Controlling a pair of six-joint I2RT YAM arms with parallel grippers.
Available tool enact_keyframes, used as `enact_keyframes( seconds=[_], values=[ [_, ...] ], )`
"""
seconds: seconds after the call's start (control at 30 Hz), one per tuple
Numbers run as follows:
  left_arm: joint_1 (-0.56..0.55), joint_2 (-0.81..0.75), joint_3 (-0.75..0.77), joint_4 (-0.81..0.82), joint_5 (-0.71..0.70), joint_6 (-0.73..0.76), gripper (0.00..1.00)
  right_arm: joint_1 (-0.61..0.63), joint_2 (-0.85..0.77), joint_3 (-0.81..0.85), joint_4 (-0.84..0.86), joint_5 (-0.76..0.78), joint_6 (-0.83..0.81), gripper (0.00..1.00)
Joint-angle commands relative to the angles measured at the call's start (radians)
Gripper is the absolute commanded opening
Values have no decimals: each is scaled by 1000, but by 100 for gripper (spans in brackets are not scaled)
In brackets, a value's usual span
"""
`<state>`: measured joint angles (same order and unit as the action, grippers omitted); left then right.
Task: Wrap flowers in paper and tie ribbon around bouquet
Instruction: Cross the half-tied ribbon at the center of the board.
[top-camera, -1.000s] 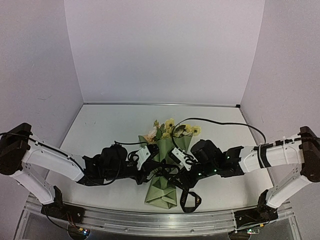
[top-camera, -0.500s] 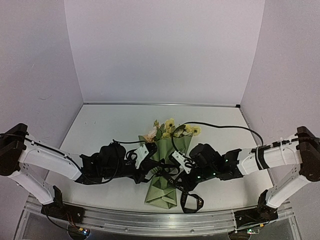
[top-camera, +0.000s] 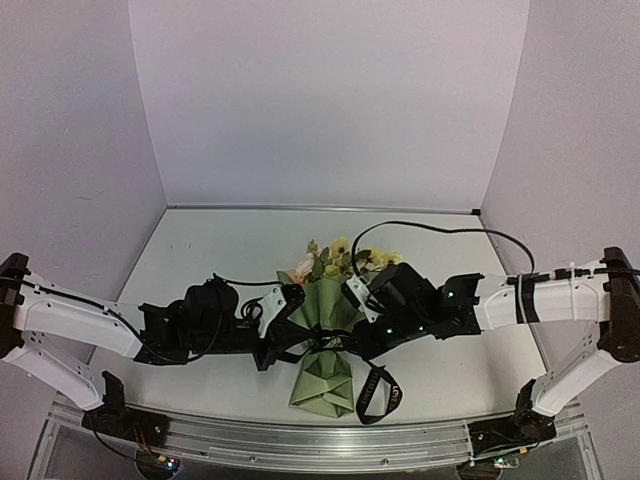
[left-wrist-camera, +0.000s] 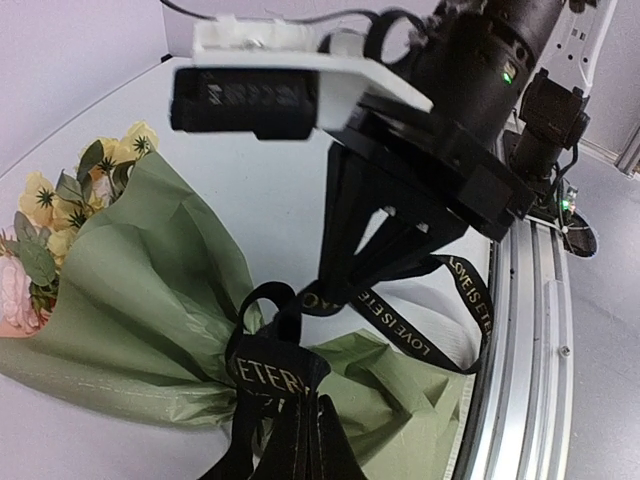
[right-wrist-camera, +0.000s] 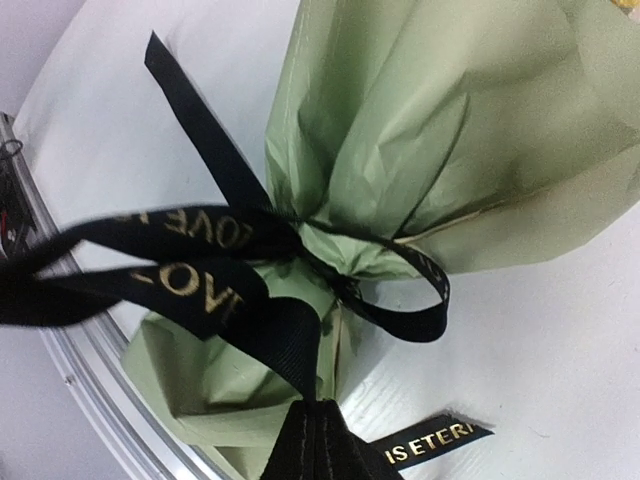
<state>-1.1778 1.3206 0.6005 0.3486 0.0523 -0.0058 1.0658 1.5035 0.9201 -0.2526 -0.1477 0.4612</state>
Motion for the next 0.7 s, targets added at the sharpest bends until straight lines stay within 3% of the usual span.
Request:
enact_keyframes(
  seconds=[0.0,0.33,0.67],
  values=[
    [4,-30,-8,-15,39,-14,0,3,75,113,-77,30,105,0],
    [4,-39,2,-16,35,-18,0,2,156,136,-53,25,211,0],
    [-3,-85,-16,-25,136,-1,0,-15,244,157,76,34,273,0]
  ],
)
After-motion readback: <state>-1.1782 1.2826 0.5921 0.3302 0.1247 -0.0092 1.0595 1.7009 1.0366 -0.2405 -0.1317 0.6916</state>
